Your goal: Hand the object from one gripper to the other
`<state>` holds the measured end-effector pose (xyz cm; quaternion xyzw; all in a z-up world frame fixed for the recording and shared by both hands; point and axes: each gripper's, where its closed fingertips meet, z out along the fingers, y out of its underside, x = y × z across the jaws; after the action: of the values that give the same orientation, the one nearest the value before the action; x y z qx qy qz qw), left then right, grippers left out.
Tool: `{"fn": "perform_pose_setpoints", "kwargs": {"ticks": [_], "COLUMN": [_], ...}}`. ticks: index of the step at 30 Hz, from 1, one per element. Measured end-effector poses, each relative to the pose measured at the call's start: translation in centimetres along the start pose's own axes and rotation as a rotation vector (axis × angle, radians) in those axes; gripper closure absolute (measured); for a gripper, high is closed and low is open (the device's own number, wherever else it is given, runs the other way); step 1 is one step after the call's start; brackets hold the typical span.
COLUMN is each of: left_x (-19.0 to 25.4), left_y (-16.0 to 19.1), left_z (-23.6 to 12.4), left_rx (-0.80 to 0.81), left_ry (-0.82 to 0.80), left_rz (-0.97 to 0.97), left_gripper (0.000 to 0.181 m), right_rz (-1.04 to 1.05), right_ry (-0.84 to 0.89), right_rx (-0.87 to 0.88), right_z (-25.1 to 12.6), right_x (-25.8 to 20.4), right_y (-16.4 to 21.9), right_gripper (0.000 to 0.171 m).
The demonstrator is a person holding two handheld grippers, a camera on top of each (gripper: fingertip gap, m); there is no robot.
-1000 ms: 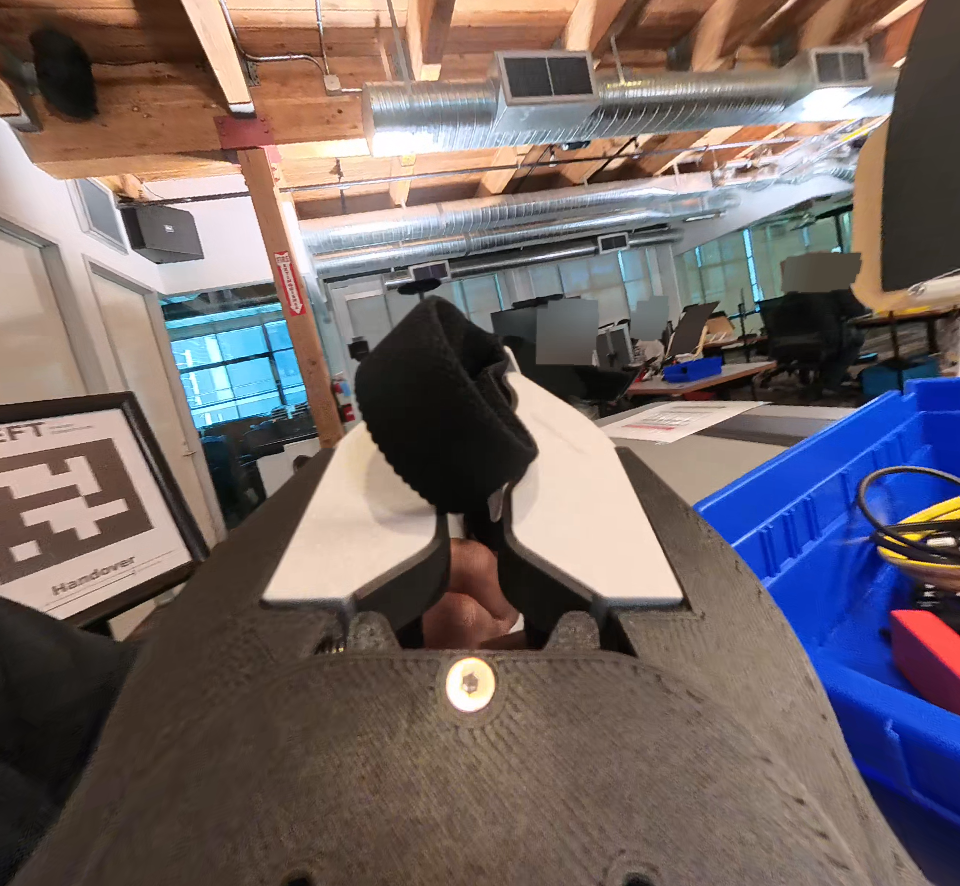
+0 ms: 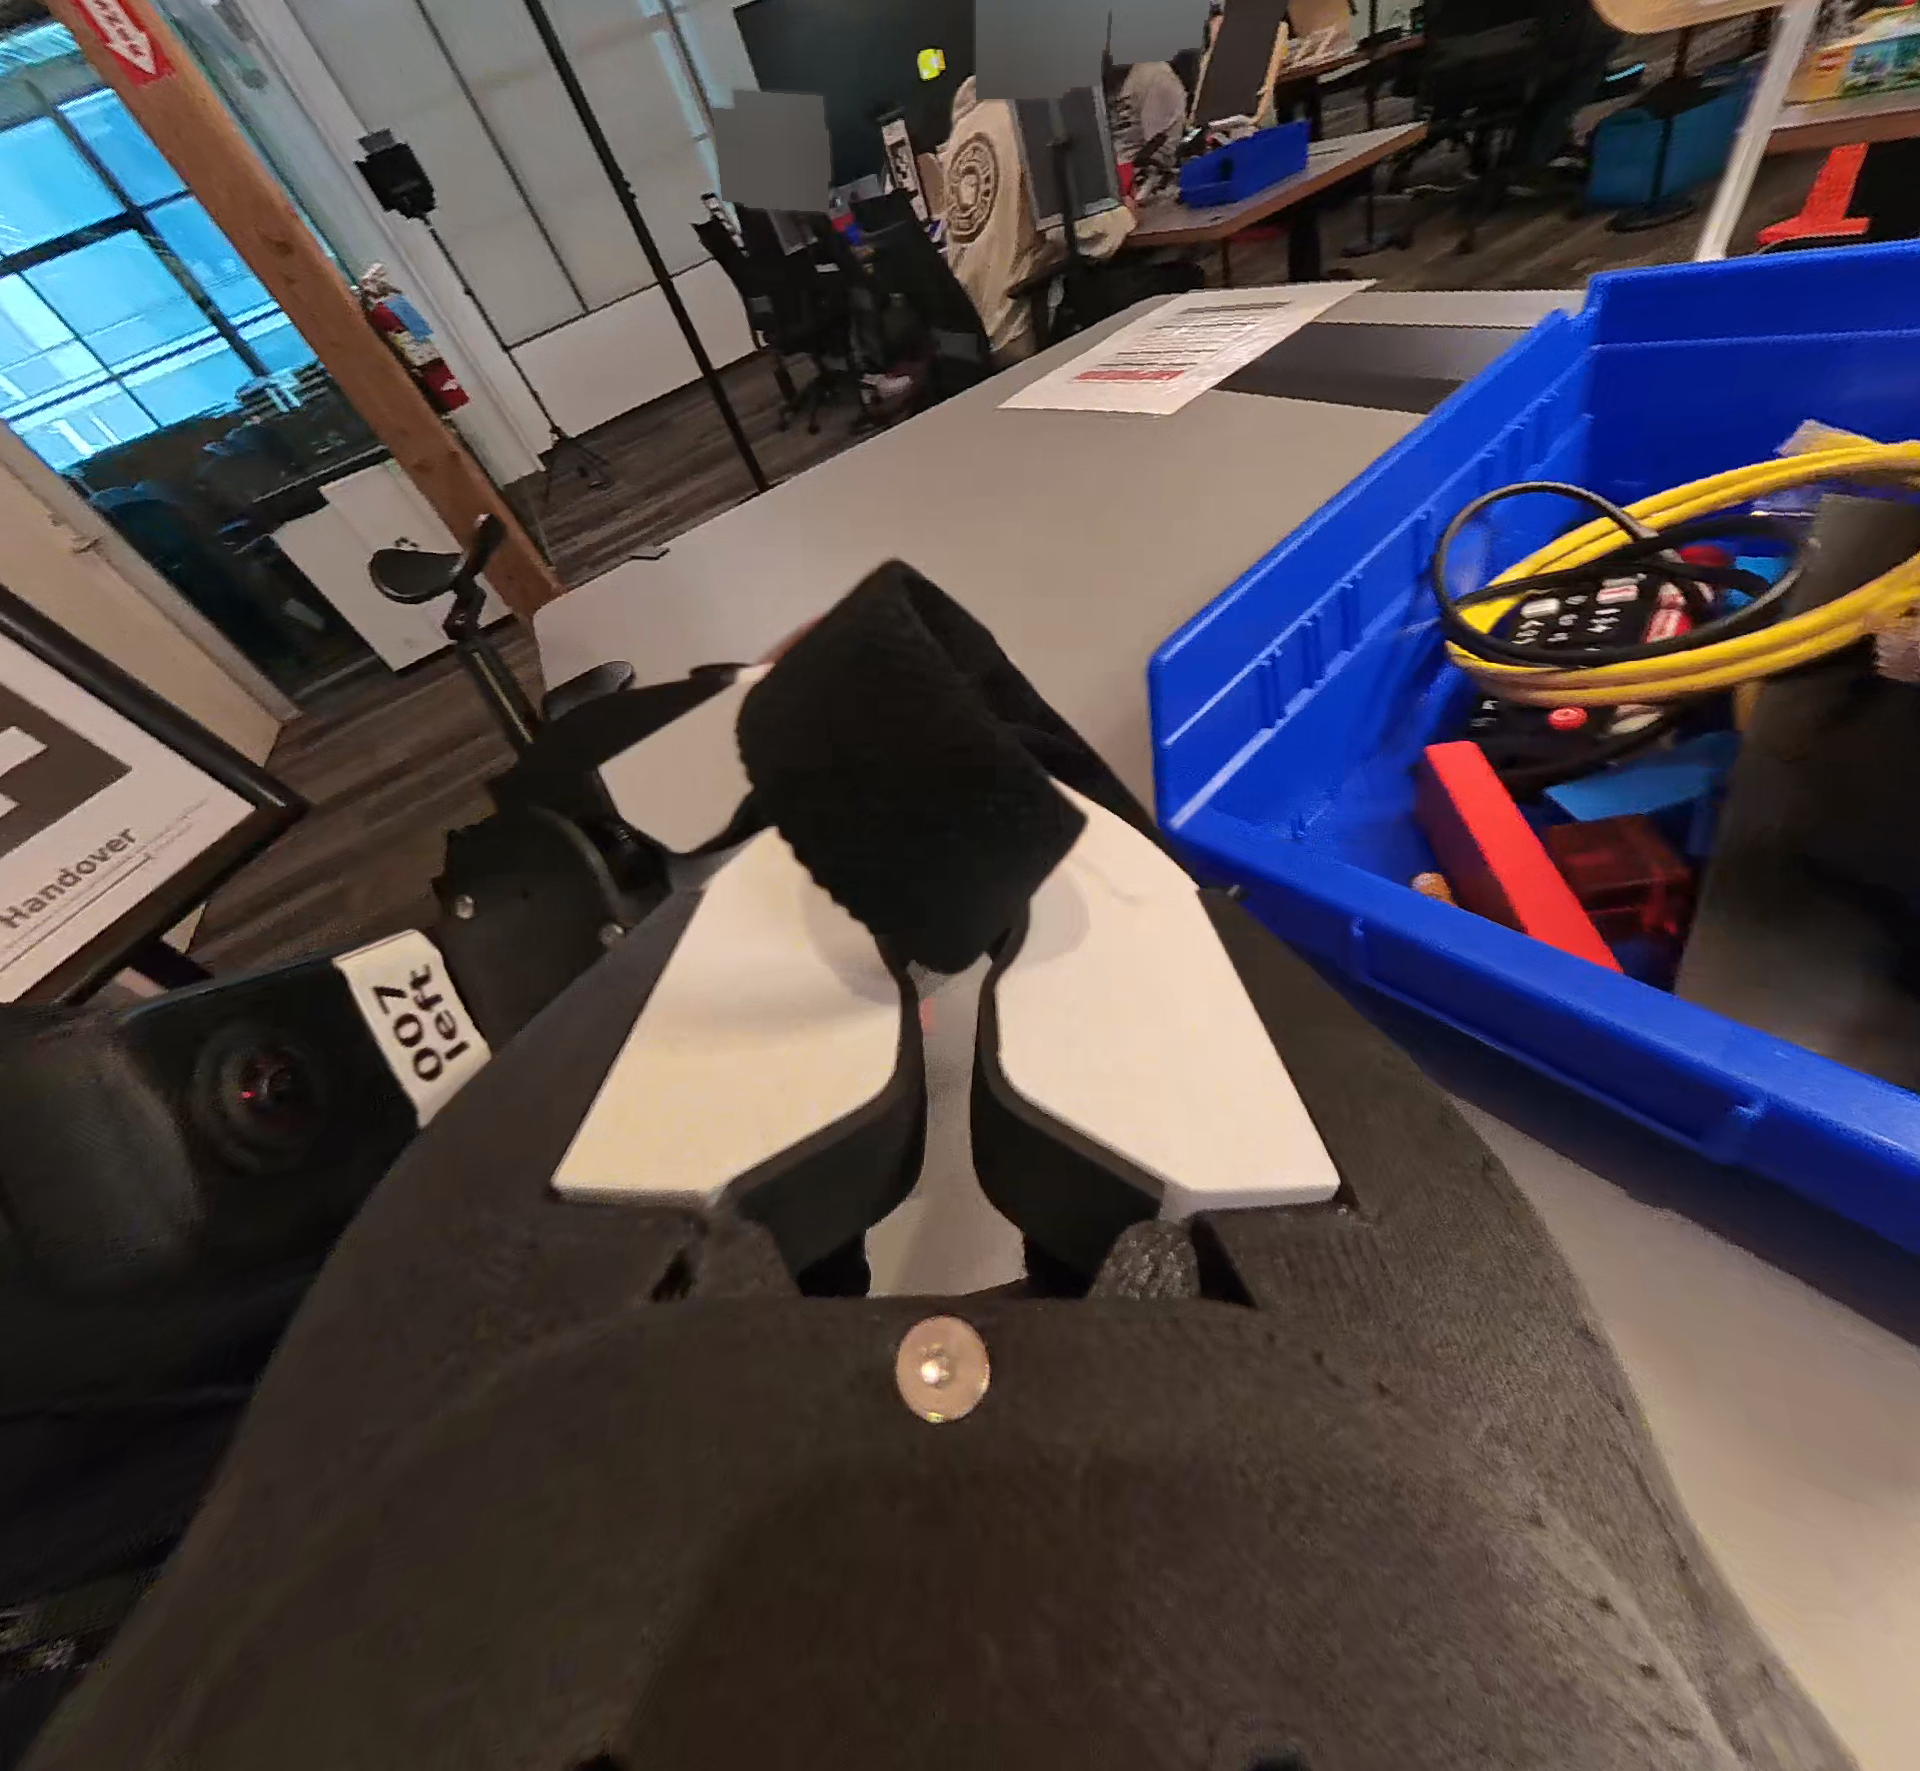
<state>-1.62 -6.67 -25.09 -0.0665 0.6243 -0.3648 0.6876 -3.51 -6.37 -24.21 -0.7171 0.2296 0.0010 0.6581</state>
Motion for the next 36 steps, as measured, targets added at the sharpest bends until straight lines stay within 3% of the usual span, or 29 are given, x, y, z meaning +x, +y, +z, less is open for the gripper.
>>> {"fn": "perform_pose_setpoints", "kwargs": {"ticks": [2,6,11,13,15,19,23,26,29,31,36], "left_x": [-0.7,-2.6,-3.8,-4.6,-5.3,-5.3,-4.3,-4.0,-4.0,-3.3,2.0], "left_y": [0.1,0.8,0.8,0.6,0.7,0.1,-1.8,-3.1,-3.9,-4.1,-4.8], "left_z": [-0.2,-0.5,-0.9,-1.2,-1.3,-1.6,-2.0,-2.6,-3.1,-3.0,-3.9], "left_rx": [-0.007,-0.018,0.126,0.226,0.284,0.302,0.328,0.382,0.438,0.429,0.309], "left_ry": [-0.034,-0.039,0.167,0.26,0.296,0.277,0.269,0.286,0.333,0.409,0.796], "left_rz": [-0.021,-0.272,-0.891,-1.154,-1.294,-1.19,-0.973,-0.909,-0.953,-1.006,-0.961], "left_gripper": [0.169,0.174,0.175,0.174,0.174,0.174,0.174,0.171,0.16,0.138,0.103], "right_rz": [-0.017,-0.081,-0.28,-0.293,-0.256,-0.123,-0.081,-0.097,-0.21,-0.365,-0.734], "right_ry": [-0.016,-0.101,-0.075,-0.091,-0.17,-0.357,-0.34,-0.28,-0.156,-0.024,0.368], "right_rx": [0.005,0.031,0.016,-0.025,-0.044,-0.042,-0.109,-0.146,-0.088,-0.037,0.119], "right_z": [0.3,0.4,0.0,0.1,0.0,-0.4,0.4,1.2,1.0,0.2,-3.8], "right_x": [-0.7,-2.3,-1.2,-0.6,-0.9,-2.4,-2.1,-1.3,0.3,1.9,6.0], "right_y": [0.0,-0.3,0.3,1.2,1.9,2.3,3.4,4.3,3.1,1.9,-2.3], "right_gripper": [0.168,0.143,0.136,0.133,0.13,0.127,0.125,0.162,0.167,0.167,0.167]}}
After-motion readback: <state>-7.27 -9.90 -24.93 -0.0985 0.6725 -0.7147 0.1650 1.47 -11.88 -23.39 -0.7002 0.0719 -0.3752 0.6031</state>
